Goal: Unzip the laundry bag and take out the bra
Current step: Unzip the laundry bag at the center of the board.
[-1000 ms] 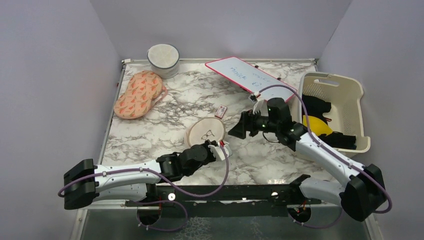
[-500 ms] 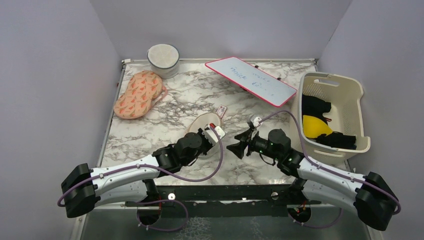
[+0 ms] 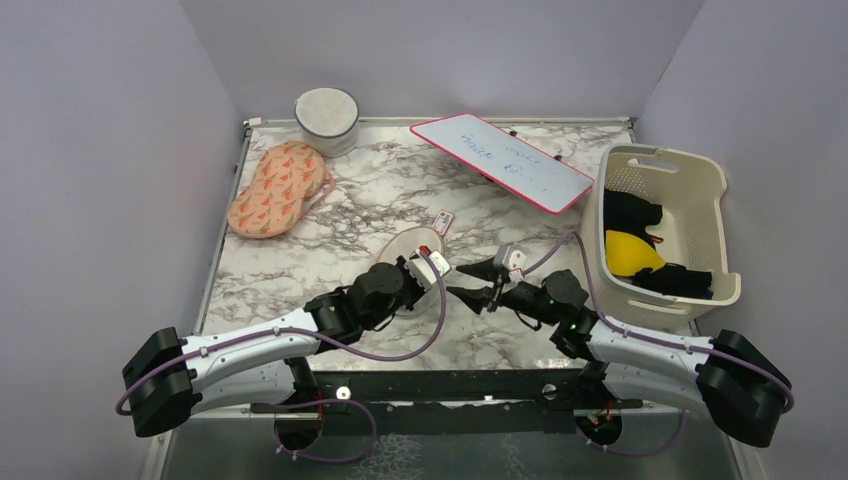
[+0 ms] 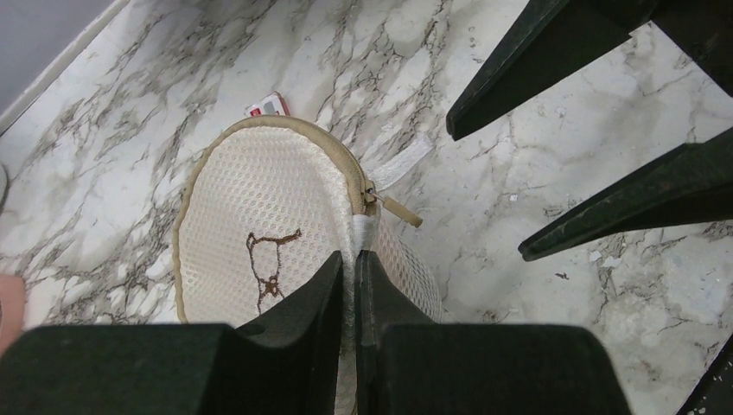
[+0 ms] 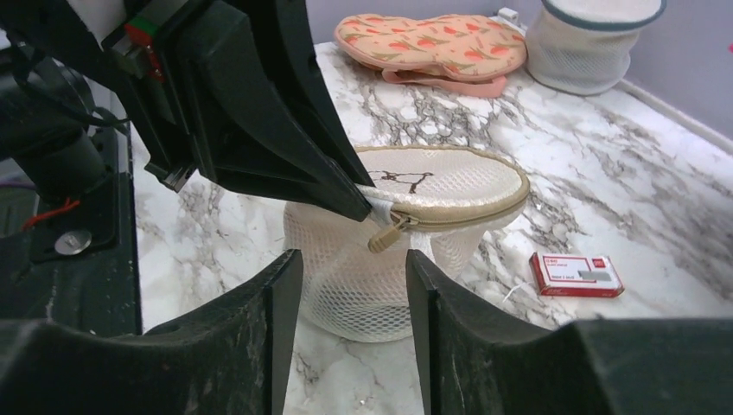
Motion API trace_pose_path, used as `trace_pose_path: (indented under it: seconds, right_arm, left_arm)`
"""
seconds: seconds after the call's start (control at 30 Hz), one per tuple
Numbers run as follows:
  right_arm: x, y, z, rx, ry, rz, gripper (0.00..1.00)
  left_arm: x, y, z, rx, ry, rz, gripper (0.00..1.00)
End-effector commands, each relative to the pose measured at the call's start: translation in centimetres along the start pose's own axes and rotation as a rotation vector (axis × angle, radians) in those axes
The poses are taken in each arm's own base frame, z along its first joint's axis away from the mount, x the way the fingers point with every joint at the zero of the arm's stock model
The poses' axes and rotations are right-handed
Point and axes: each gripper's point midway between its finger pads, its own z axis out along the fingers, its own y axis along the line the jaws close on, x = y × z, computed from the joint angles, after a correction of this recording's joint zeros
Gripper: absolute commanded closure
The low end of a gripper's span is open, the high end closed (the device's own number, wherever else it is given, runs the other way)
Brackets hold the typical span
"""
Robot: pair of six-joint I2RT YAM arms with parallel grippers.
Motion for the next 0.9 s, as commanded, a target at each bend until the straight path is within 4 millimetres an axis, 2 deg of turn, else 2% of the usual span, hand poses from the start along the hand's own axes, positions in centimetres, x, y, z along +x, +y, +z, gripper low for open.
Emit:
trace_pose_path:
  seconds: [0.0, 0.13, 0.53, 0.87]
  right_arm:
    - [-2.5, 0.2, 1.3, -0.02, -0.091, -0.108, 0.58]
    - [-1.8, 0.3, 1.8, -0.021, -0.074, -0.102, 0.63]
    - [-0.1, -1.4, 2.6, 0.093, -0.036, -0.041, 0.59]
    - [0.4, -1.5, 3.1, 0.1, -0.032, -0.017, 0.61]
  left_arm:
    - [-1.7, -0.3, 0.1, 0.028, -0.034, -0.028, 1.0]
    - [-1.5, -0.3, 0.3, 0.035, -0.025, -0.032, 1.0]
    - [-1.4, -0.7, 0.6, 0.053, -0.011, -0.03, 1.0]
    - [-1.3, -1.0, 0.8, 0.066, -0.005, -0.032, 1.0]
